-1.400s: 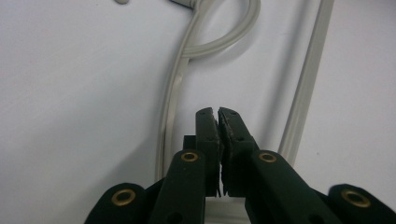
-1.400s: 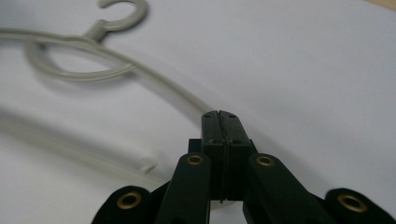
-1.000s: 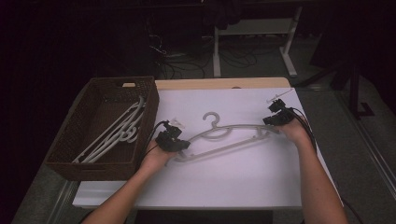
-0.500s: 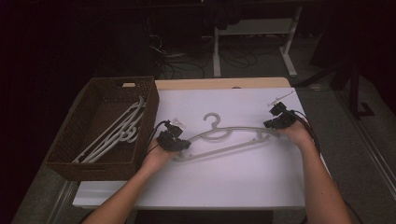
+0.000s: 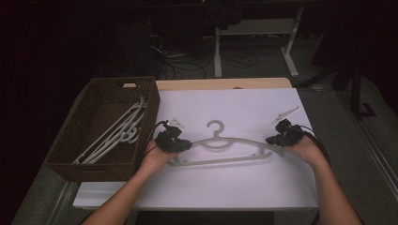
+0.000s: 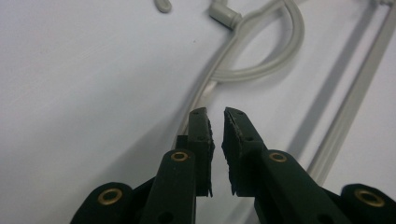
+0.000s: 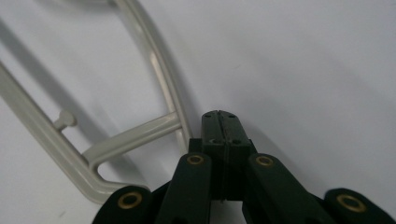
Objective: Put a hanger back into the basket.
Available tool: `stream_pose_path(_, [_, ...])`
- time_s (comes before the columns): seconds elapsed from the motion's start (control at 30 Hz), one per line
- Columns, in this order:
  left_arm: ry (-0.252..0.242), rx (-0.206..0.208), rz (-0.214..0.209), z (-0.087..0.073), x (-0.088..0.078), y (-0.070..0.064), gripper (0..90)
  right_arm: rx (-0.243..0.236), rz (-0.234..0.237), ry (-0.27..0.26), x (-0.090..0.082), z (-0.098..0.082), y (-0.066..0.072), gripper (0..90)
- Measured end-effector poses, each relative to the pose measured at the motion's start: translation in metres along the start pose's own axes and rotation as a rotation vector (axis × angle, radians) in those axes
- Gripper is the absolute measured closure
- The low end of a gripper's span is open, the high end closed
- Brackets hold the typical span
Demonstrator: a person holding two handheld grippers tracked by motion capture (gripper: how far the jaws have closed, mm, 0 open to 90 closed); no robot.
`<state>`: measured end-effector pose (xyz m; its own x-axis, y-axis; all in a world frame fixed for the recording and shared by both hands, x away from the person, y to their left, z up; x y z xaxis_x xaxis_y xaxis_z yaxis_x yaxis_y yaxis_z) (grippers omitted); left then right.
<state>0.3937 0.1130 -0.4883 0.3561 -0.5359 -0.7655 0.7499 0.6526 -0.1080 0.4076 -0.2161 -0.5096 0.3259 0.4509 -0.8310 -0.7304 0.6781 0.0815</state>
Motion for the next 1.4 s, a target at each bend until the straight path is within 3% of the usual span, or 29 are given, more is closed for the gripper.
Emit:
stream_pose_path(0.2, [0.006,0.007,-0.005,-0.002,-0.002,-0.003,81.6,-0.058,0.038,-0.022,-0.009,-0.020,0.039,89.4])
stream_pose_path(0.23, [0.006,0.007,-0.005,-0.002,-0.002,-0.003,81.9,-0.058,0.038,-0.022,-0.009,-0.020,0.039,89.4])
stream_pose_path(0.3, [0.022,0.017,-0.008,-0.006,-0.005,-0.006,82.3,-0.101,0.080,-0.014,-0.013,-0.028,0.062,89.4])
stream_pose_path(0.33, [0.026,0.021,-0.009,-0.008,-0.006,-0.007,82.7,-0.107,0.075,-0.019,-0.014,-0.029,0.066,89.3])
stream_pose_path(0.4, [0.041,0.027,0.000,-0.014,-0.007,-0.008,83.9,-0.082,0.056,-0.068,-0.020,-0.027,0.070,86.2])
stream_pose_path(0.5, [0.065,0.033,0.017,-0.022,-0.006,-0.009,85.6,-0.047,0.076,-0.154,-0.028,-0.020,0.075,71.4])
stream_pose_path(0.63, [0.095,0.046,0.058,-0.023,0.002,-0.004,87.5,-0.028,0.060,-0.205,-0.029,-0.012,0.081,47.9])
stream_pose_path(0.73, [0.103,0.033,0.052,-0.022,0.008,0.001,89.9,-0.020,0.040,-0.214,-0.027,-0.009,0.083,39.6])
stream_pose_path(0.83, [0.099,0.047,0.083,-0.016,0.012,0.005,90.0,-0.015,0.027,-0.218,-0.026,-0.008,0.083,33.8])
stream_pose_path(1.0, [0.090,0.033,0.100,-0.003,0.022,0.017,90.0,-0.004,0.024,-0.213,-0.024,-0.008,0.080,30.6])
stream_pose_path(1.4, [0.078,0.020,0.170,0.044,0.057,0.054,90.0,0.019,0.005,-0.223,-0.025,-0.010,0.070,32.9])
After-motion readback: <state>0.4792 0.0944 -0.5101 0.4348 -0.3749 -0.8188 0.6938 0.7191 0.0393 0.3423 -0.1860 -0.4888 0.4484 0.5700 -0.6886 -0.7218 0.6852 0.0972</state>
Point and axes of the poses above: each handheld gripper's, and its own axes: x roughly forward along the jaws, z roughly out of its top, y roughly to its left, the point moved 8 cm from there along x, roughly forward along the jaws, and after that the axes turned 1 degree about z, right-handed, at the moved point
